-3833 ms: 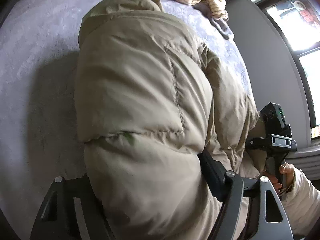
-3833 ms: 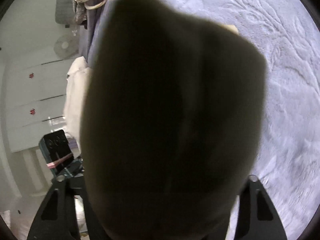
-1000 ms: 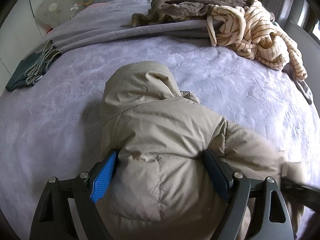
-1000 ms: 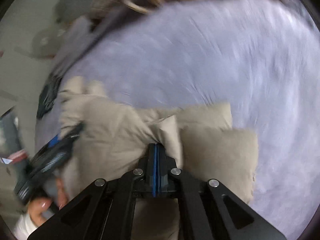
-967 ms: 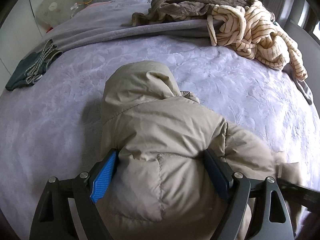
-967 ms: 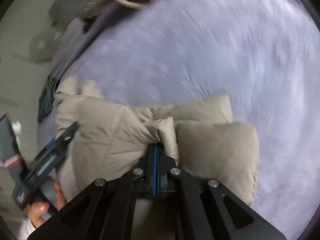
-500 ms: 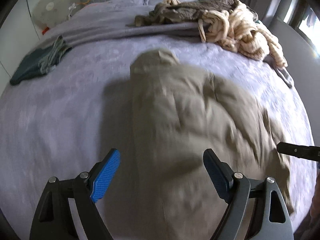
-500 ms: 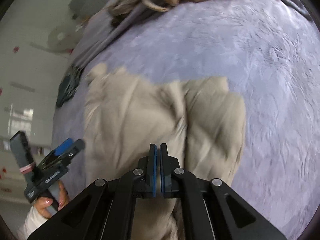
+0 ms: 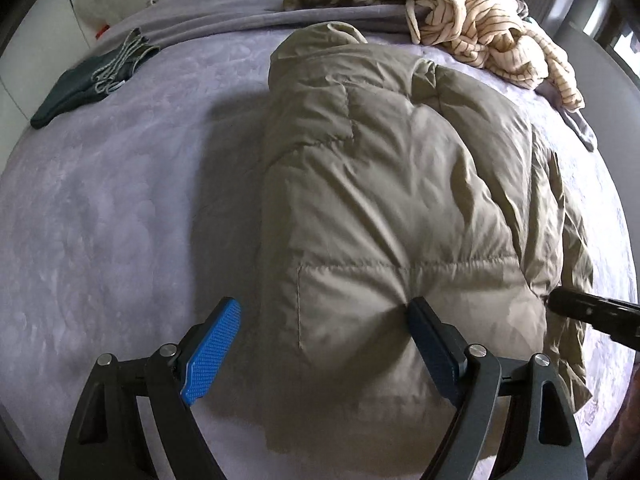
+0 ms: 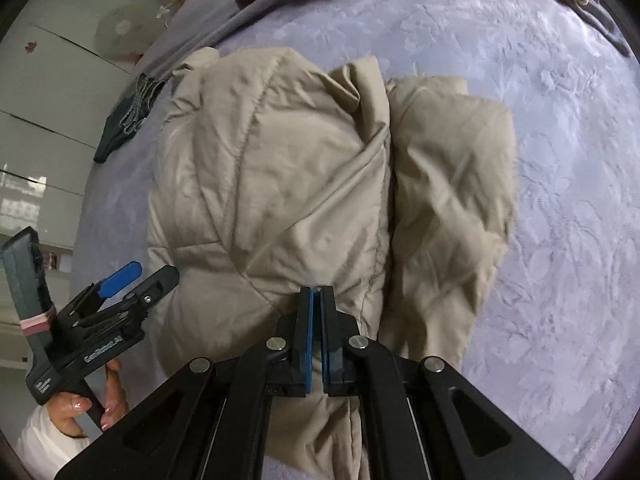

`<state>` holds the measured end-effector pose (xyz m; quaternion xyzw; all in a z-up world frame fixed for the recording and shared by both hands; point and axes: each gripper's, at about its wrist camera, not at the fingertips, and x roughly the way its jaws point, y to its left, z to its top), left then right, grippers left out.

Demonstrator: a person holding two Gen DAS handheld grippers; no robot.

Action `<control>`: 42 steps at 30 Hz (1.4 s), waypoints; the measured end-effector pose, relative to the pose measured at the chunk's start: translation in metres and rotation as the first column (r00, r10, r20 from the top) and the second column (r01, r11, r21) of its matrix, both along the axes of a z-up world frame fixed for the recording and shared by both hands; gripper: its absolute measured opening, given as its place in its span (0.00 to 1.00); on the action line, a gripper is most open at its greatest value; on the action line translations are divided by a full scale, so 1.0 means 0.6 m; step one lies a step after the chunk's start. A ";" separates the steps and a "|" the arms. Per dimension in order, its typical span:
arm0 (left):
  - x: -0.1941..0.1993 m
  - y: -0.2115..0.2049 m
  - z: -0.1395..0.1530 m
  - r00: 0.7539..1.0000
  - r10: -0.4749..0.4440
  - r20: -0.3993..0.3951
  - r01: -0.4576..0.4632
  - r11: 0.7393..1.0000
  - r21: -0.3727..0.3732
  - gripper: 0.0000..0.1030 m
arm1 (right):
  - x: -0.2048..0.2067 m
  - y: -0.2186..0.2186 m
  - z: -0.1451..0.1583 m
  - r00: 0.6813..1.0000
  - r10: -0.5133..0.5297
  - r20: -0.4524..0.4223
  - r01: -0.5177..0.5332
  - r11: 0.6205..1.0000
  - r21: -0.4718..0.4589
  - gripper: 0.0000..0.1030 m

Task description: Fold large clothes

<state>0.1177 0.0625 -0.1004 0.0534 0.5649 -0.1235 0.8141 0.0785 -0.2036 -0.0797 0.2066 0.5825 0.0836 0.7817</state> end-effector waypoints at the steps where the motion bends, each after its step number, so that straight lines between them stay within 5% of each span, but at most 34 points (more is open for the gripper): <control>1: -0.002 0.001 0.002 1.000 0.002 -0.007 -0.002 1.000 0.001 0.84 | -0.003 -0.002 0.005 1.000 -0.003 0.000 0.003 1.000 0.000 0.03; 5: -0.009 0.010 0.011 1.000 0.026 -0.007 -0.026 1.000 0.000 0.84 | -0.022 -0.014 0.019 1.000 -0.027 -0.007 0.027 1.000 0.007 0.03; 7: -0.011 0.016 0.012 0.999 0.041 -0.013 -0.041 0.999 0.000 1.00 | -0.025 -0.013 0.019 0.999 -0.038 -0.017 0.038 0.999 0.007 0.04; 15: -0.022 0.026 0.021 0.999 0.042 -0.013 -0.041 0.998 0.051 1.00 | -0.051 -0.008 0.012 0.998 -0.045 -0.045 0.045 0.999 -0.002 0.04; 29: -0.041 0.046 0.054 1.000 0.006 0.016 -0.006 1.000 0.007 1.00 | -0.087 0.009 0.028 0.992 -0.090 -0.091 0.084 0.994 -0.063 0.05; 30: -0.044 0.049 0.060 1.000 -0.001 0.021 0.001 1.000 -0.001 1.00 | -0.088 0.017 0.029 0.991 -0.097 -0.090 0.091 0.993 -0.074 0.12; 33: -0.050 0.051 0.069 0.999 -0.028 0.033 0.029 1.000 -0.001 1.00 | -0.107 0.026 0.040 0.989 -0.125 -0.072 0.119 0.989 -0.088 0.65; 42: -0.080 0.049 0.112 0.998 -0.064 0.024 0.064 0.998 0.001 1.00 | -0.145 0.053 0.081 0.988 -0.150 -0.026 0.145 0.981 -0.126 0.78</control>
